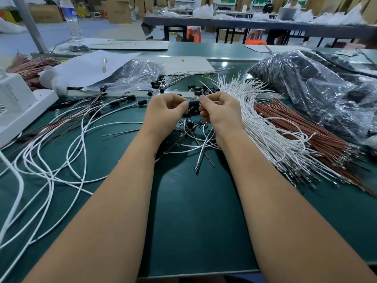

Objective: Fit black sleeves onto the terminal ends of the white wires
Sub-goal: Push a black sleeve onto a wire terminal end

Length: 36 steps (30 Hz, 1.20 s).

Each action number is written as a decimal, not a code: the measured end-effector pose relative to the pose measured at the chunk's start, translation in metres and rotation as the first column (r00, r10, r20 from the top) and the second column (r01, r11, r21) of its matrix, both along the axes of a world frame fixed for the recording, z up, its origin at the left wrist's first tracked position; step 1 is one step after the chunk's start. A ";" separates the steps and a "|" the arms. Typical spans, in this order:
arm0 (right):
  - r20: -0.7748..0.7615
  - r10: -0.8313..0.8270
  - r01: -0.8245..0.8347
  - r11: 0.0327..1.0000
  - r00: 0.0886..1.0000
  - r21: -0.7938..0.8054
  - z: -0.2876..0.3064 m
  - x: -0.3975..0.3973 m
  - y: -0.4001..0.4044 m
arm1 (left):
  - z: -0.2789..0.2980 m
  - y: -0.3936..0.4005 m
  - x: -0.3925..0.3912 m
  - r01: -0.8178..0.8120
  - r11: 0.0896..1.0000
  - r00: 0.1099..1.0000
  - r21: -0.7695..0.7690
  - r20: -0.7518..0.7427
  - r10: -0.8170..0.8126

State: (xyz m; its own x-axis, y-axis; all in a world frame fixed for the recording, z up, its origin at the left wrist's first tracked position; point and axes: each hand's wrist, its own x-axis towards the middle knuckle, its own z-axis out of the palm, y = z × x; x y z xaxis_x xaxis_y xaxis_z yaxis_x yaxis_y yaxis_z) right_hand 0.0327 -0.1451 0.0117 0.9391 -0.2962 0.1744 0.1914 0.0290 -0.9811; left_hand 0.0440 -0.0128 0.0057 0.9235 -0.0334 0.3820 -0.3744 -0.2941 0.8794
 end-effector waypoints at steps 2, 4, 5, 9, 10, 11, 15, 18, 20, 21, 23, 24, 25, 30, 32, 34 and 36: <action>0.001 -0.008 0.008 1.000 1.000 -0.006 0.000 0.000 0.000 | 0.000 0.000 0.000 0.004 1.000 1.000 0.004 0.005 -0.004; 0.000 -0.010 0.010 1.000 1.000 -0.020 0.000 0.000 0.000 | 0.001 0.000 0.000 0.004 1.000 1.000 -0.002 0.003 -0.004; 0.002 -0.010 0.010 1.000 1.000 -0.026 -0.001 0.000 0.000 | 0.001 0.001 0.000 0.003 1.000 1.000 -0.008 -0.002 -0.003; 0.007 0.019 -0.018 0.999 1.000 -0.031 -0.001 0.001 -0.002 | 0.000 0.002 0.001 -0.005 1.000 1.000 -0.010 -0.025 0.004; -0.001 0.031 -0.031 0.999 1.000 -0.017 -0.001 0.001 -0.001 | -0.001 0.002 0.001 -0.004 1.000 1.000 -0.017 -0.027 0.003; -0.012 0.045 -0.045 0.999 0.999 0.010 -0.002 0.001 -0.002 | 0.000 0.002 0.001 -0.002 1.000 1.000 -0.029 -0.026 0.002; -0.055 0.102 -0.091 0.980 0.993 0.178 -0.001 0.002 -0.002 | 0.001 0.002 0.002 0.030 0.997 0.999 -0.070 -0.010 -0.031; -0.060 0.147 -0.129 0.963 0.987 0.238 -0.001 0.003 -0.002 | 0.000 0.002 0.003 0.032 0.996 0.999 -0.088 0.002 -0.032; -0.051 0.170 -0.154 0.961 0.984 0.229 -0.003 0.003 -0.001 | -0.001 0.003 0.003 0.030 0.995 1.000 -0.096 0.001 -0.030; -0.047 0.175 -0.160 0.962 0.983 0.221 -0.005 0.003 -0.001 | -0.002 0.002 0.003 0.031 0.995 1.000 -0.096 -0.003 -0.031; -0.042 0.184 -0.172 0.963 0.982 0.210 -0.007 0.002 -0.002 | -0.003 0.002 0.003 0.031 0.995 0.999 -0.095 -0.016 -0.033; -0.040 0.194 -0.181 0.961 0.980 0.209 -0.007 0.002 -0.002 | -0.004 0.002 0.003 0.026 0.995 0.999 -0.096 -0.026 -0.029; -0.035 0.206 -0.194 0.958 0.978 0.213 -0.007 0.001 -0.003 | -0.004 0.002 0.003 0.019 0.995 0.999 -0.102 -0.037 -0.023; 0.002 0.246 -0.237 0.930 0.969 0.280 -0.005 -0.001 -0.004 | -0.002 0.000 0.001 -0.009 0.992 0.997 -0.124 -0.075 0.000; 0.008 0.256 -0.247 0.922 0.967 0.297 -0.005 -0.002 -0.004 | 0.000 -0.001 0.001 -0.015 0.992 0.996 -0.128 -0.084 0.004; 0.010 0.263 -0.253 0.917 0.965 0.308 -0.004 -0.002 -0.004 | 0.000 -0.002 0.001 -0.009 0.992 0.995 -0.127 -0.099 -0.004; 0.009 0.267 -0.256 0.916 0.964 0.309 -0.004 -0.003 -0.004 | 0.000 -0.001 0.002 -0.001 0.993 0.993 -0.116 -0.114 -0.012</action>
